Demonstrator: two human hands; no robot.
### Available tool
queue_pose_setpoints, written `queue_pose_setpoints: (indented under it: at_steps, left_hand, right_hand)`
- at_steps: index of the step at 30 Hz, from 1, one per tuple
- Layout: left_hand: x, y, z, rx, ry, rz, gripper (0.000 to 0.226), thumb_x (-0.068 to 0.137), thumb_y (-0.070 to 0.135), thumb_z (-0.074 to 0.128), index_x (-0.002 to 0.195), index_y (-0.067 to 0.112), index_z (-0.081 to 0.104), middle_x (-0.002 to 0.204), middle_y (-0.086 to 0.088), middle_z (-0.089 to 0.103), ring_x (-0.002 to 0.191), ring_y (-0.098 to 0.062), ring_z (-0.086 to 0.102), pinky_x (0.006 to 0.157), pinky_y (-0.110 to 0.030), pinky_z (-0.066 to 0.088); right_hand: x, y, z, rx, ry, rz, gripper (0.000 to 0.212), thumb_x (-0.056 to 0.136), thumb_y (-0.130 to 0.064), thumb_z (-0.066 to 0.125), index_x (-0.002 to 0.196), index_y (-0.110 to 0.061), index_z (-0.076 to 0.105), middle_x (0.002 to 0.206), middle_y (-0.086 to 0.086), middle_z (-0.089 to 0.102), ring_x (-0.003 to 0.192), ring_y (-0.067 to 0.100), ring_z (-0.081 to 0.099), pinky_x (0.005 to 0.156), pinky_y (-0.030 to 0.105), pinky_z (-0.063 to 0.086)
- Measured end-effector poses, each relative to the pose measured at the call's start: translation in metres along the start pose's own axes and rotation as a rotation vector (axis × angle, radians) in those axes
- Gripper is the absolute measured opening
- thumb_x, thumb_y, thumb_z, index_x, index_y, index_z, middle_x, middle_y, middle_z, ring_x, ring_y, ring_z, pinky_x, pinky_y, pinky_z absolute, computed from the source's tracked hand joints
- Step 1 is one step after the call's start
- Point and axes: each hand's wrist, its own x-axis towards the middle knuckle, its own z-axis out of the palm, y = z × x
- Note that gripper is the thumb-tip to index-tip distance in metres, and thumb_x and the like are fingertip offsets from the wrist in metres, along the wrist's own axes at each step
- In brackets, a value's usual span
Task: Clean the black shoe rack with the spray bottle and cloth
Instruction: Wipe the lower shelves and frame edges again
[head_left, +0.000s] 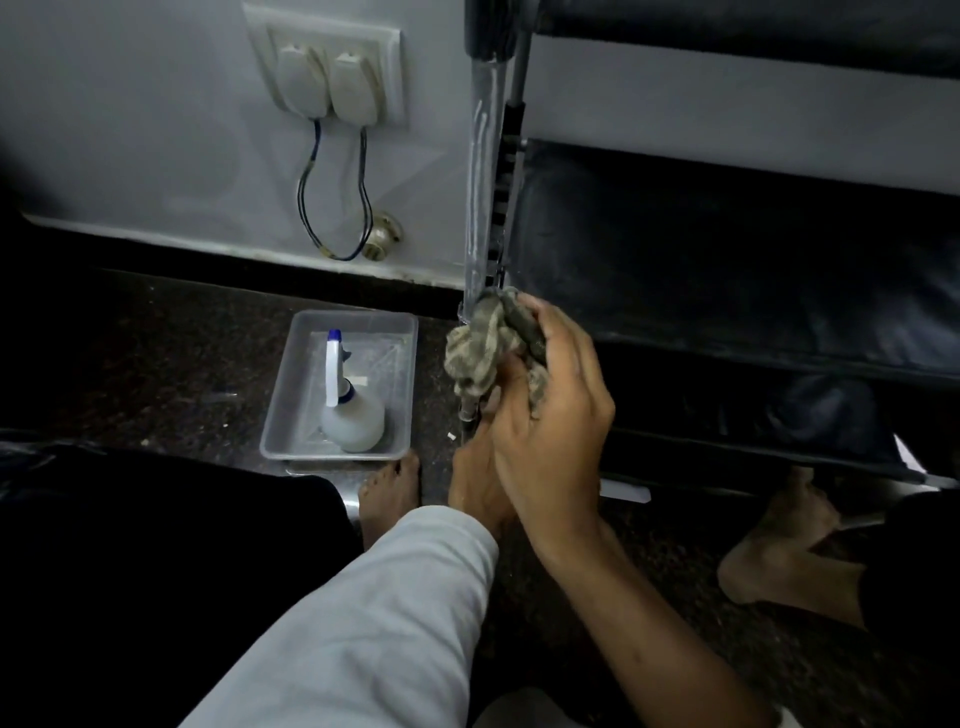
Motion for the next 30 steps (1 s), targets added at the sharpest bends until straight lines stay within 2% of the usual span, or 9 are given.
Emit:
queue_pose_setpoints:
  at_steps: [1, 3, 4, 6, 8, 14, 19, 23, 30]
  left_hand:
    - [-0.005, -0.006, 0.004, -0.034, -0.035, -0.046, 0.016, 0.054, 0.006, 0.050, 0.048, -0.009, 0.053, 0.037, -0.017, 0.053, 0.029, -0.005, 0.051, 0.038, -0.020, 0.027]
    - [-0.005, -0.004, 0.039, -0.155, -0.417, -0.224, 0.032, 0.091, 0.000, 0.043, 0.116, -0.019, 0.052, 0.116, -0.028, 0.060, 0.099, -0.008, 0.065, 0.085, -0.012, 0.030]
    - [-0.016, 0.006, 0.070, -0.205, -0.463, -0.253, 0.039, 0.102, 0.015, 0.039, 0.138, 0.001, 0.046, 0.141, -0.008, 0.050, 0.121, -0.011, 0.054, 0.093, -0.022, 0.034]
    - [-0.023, 0.015, 0.110, -0.387, -0.514, -0.297, 0.045, 0.101, 0.026, 0.044, 0.146, 0.023, 0.042, 0.155, 0.001, 0.037, 0.132, -0.018, 0.044, 0.095, -0.036, 0.044]
    - [-0.022, 0.018, 0.131, -0.461, -0.328, -0.308, 0.049, 0.097, 0.022, 0.050, 0.146, 0.021, 0.044, 0.155, -0.003, 0.038, 0.130, -0.021, 0.049, 0.088, -0.038, 0.051]
    - [0.001, 0.028, 0.133, -0.586, 0.078, -0.389, 0.038, 0.090, 0.013, 0.050, 0.126, 0.002, 0.058, 0.125, -0.017, 0.062, 0.110, -0.032, 0.061, 0.085, -0.034, 0.047]
    - [0.005, 0.031, 0.120, -0.574, 0.159, -0.455, 0.019, 0.087, 0.005, 0.056, 0.104, -0.003, 0.058, 0.094, -0.023, 0.063, 0.082, -0.042, 0.061, 0.063, -0.043, 0.044]
    - [0.006, 0.034, 0.116, -0.628, 0.172, -0.465, 0.021, 0.087, 0.003, 0.054, 0.105, -0.007, 0.059, 0.092, -0.024, 0.062, 0.083, -0.043, 0.061, 0.066, -0.046, 0.049]
    - [0.004, 0.039, 0.113, -0.623, 0.185, -0.472, 0.022, 0.082, -0.004, 0.061, 0.103, -0.011, 0.059, 0.089, -0.030, 0.064, 0.077, -0.047, 0.061, 0.059, -0.045, 0.046]
  right_hand:
    - [0.004, -0.005, -0.001, -0.051, -0.058, 0.013, 0.036, 0.091, 0.002, 0.062, 0.127, 0.006, 0.062, 0.126, 0.016, 0.062, 0.120, 0.021, 0.060, 0.106, 0.019, 0.043]
    - [0.015, -0.008, -0.014, -0.095, -0.173, -0.006, 0.038, 0.088, 0.002, 0.065, 0.125, 0.001, 0.065, 0.123, 0.013, 0.066, 0.115, 0.019, 0.063, 0.103, 0.019, 0.045]
    - [0.023, -0.009, -0.023, -0.112, -0.207, -0.015, 0.036, 0.087, -0.002, 0.066, 0.123, -0.004, 0.068, 0.119, 0.009, 0.069, 0.109, 0.017, 0.066, 0.100, 0.019, 0.047]
    - [0.049, -0.011, -0.044, -0.147, -0.213, -0.056, 0.033, 0.086, -0.014, 0.069, 0.119, -0.013, 0.071, 0.110, 0.002, 0.073, 0.099, 0.013, 0.069, 0.092, 0.022, 0.052]
    - [0.079, -0.008, -0.054, -0.269, -0.218, -0.132, 0.034, 0.085, -0.020, 0.072, 0.118, -0.015, 0.071, 0.110, 0.002, 0.074, 0.099, 0.013, 0.069, 0.092, 0.024, 0.052]
    - [0.125, -0.005, -0.024, -0.556, -0.660, -0.127, 0.019, 0.082, -0.017, 0.073, 0.100, -0.017, 0.079, 0.097, 0.009, 0.076, 0.093, 0.024, 0.070, 0.088, 0.035, 0.056]
    - [0.145, -0.004, 0.003, -0.701, -0.657, -0.194, 0.028, 0.082, -0.019, 0.076, 0.109, -0.019, 0.076, 0.113, 0.012, 0.072, 0.104, 0.030, 0.068, 0.093, 0.034, 0.056]
    - [0.145, -0.002, 0.008, -0.742, -0.620, -0.248, 0.021, 0.083, -0.011, 0.068, 0.103, -0.011, 0.076, 0.104, 0.013, 0.073, 0.099, 0.031, 0.069, 0.086, 0.034, 0.056]
    - [0.137, -0.033, -0.028, -0.671, -0.799, -0.255, 0.029, 0.080, -0.025, 0.077, 0.109, -0.025, 0.077, 0.107, 0.000, 0.076, 0.099, 0.017, 0.069, 0.079, 0.006, 0.037]
